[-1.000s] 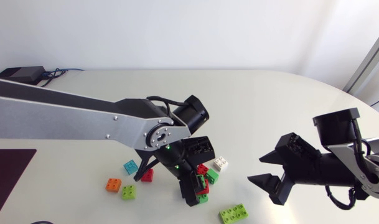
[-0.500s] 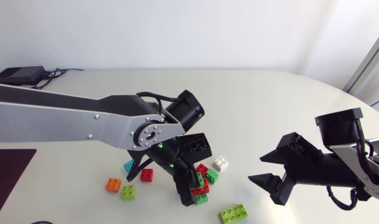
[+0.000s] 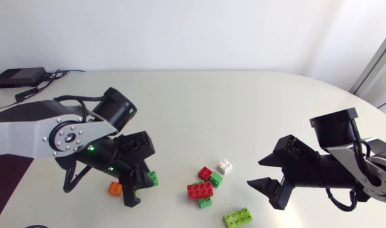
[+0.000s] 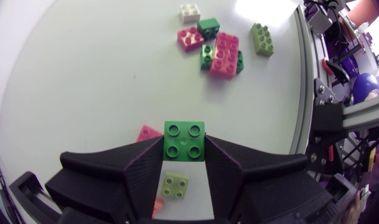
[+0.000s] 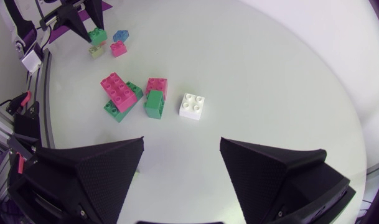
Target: Sort duplo bricks by size, large to the right and small to the left
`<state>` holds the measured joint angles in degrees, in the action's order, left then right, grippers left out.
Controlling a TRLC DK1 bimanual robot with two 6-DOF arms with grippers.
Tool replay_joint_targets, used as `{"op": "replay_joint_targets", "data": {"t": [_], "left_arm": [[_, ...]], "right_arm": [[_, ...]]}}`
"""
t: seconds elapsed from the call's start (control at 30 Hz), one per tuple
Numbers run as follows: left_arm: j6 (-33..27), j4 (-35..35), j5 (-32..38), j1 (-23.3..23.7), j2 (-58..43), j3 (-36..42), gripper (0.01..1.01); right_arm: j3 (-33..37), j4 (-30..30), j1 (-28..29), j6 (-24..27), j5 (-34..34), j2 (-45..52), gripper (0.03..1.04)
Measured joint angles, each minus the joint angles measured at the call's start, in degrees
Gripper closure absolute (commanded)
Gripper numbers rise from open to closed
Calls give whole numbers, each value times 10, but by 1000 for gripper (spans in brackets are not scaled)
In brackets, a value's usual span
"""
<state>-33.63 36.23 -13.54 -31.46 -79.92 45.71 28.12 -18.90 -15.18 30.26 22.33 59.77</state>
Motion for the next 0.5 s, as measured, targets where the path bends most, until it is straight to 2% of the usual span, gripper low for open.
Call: {"op": "replay_joint_targets", "data": {"t": [0.23,0.5], "left_arm": [[-19,-31,-23,7,5,-85,739],[-33,-114,-31,10,-39,-119,739]], "right_arm": [[15,15,-42,-24,-20,27,180],[19,15,-63,-31,-31,35,180]]}}
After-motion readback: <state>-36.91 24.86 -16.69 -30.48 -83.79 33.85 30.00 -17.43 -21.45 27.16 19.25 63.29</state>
